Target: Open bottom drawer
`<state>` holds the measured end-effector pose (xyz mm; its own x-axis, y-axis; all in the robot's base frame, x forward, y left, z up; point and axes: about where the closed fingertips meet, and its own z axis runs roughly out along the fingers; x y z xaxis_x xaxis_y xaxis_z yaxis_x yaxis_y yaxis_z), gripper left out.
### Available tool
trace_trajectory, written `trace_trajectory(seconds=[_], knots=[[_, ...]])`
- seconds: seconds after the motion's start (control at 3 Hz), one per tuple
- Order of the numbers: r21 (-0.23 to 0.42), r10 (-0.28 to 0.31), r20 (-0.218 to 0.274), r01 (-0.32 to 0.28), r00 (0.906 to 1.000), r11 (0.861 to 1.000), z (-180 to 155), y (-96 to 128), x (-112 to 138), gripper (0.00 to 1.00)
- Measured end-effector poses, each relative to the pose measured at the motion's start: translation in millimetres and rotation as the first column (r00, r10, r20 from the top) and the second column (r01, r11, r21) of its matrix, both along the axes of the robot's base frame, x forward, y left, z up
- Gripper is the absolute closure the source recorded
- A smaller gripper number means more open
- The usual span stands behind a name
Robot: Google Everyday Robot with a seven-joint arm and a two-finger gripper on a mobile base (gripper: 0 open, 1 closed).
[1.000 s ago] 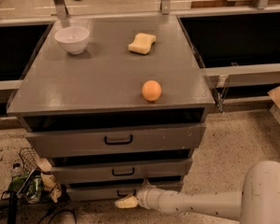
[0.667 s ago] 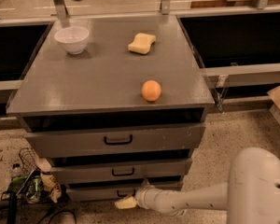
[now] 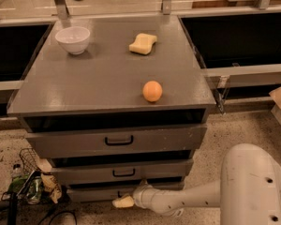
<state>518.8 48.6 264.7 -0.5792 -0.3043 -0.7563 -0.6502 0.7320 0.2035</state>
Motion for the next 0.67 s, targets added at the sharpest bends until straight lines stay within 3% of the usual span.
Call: trace_trajectory(seconds=[0.33, 0.67], knots=[[0.038, 0.01, -0.031, -0.009, 0.9995, 0.999, -7, 5, 3, 0.0], [0.1, 0.056, -0.1, -0.046, 0.9934, 0.994, -29, 28, 6, 0.0]])
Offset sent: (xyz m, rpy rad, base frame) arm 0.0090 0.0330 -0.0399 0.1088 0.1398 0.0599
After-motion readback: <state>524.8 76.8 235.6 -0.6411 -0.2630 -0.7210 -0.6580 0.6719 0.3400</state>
